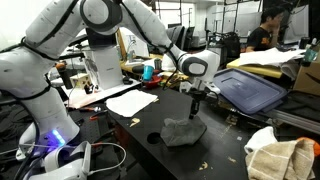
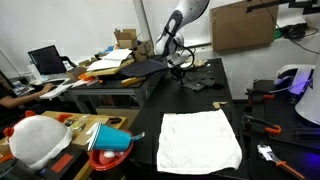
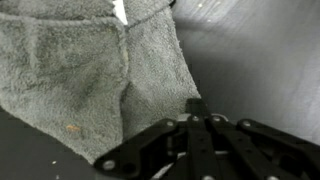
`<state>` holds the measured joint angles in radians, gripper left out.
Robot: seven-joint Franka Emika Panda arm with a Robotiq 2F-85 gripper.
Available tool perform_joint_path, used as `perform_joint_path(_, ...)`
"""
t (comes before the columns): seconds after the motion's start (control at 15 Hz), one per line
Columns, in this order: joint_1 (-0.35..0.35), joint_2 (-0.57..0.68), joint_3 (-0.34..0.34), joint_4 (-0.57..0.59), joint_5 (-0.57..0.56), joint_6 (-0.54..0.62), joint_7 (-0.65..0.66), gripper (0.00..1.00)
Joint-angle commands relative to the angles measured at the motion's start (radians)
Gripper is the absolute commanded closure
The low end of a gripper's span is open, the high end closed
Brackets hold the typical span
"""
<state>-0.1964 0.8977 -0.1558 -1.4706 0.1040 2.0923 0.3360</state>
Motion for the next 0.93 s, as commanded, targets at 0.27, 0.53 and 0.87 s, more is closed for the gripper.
perform_joint_path(0.27,0.041,-0.025,0.094,-0.039,0.093,0.028,-0.029,1.00)
perform_joint_path(0.53,0.043,-0.024,0.148,-0.024,0.160,-0.033,-0.039,1.00)
perform_joint_path(0.87,0.042,-0.079,0.177,-0.057,0.213,-0.099,-0.074,0.72)
